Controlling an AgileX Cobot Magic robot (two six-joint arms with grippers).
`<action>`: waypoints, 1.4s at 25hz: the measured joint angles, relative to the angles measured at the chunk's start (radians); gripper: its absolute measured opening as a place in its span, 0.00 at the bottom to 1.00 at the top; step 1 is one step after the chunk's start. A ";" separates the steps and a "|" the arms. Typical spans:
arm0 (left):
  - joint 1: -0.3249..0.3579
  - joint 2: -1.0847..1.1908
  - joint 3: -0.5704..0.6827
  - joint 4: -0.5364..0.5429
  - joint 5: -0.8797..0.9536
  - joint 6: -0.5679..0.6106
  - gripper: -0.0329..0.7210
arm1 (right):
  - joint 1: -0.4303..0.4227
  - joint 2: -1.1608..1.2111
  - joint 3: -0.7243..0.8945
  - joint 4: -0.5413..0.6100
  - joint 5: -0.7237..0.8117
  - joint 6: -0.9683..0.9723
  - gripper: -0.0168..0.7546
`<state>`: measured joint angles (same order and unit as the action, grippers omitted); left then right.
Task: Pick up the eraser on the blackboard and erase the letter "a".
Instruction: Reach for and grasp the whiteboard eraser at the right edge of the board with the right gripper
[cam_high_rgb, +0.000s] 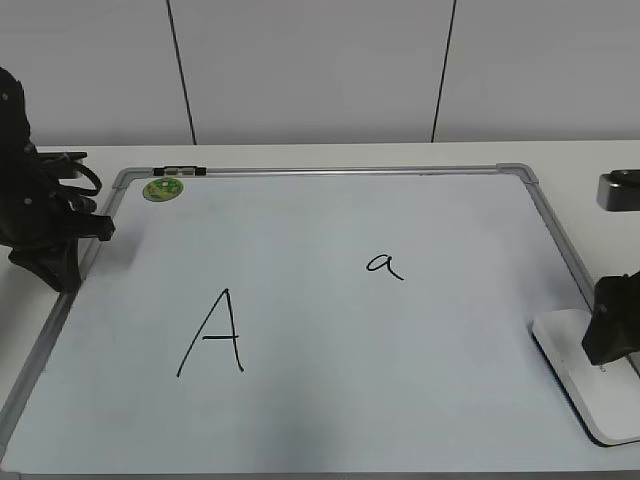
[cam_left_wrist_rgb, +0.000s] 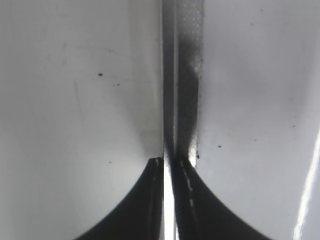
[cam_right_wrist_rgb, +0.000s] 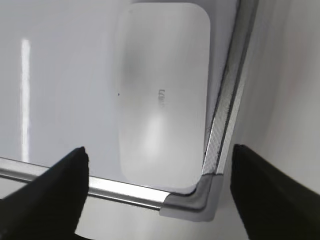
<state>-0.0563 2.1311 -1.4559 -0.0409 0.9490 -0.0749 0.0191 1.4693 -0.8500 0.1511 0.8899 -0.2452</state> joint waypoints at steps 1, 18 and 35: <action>0.000 0.000 0.000 0.000 0.000 0.000 0.09 | 0.000 0.010 -0.001 0.000 -0.002 -0.005 0.88; 0.000 0.000 0.000 0.000 0.002 0.000 0.09 | 0.000 0.198 -0.028 0.034 -0.072 -0.092 0.88; 0.000 0.000 0.000 0.000 0.002 0.000 0.11 | 0.000 0.268 -0.035 0.061 -0.117 -0.095 0.81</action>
<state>-0.0563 2.1311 -1.4559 -0.0409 0.9507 -0.0749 0.0191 1.7375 -0.8847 0.2116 0.7732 -0.3400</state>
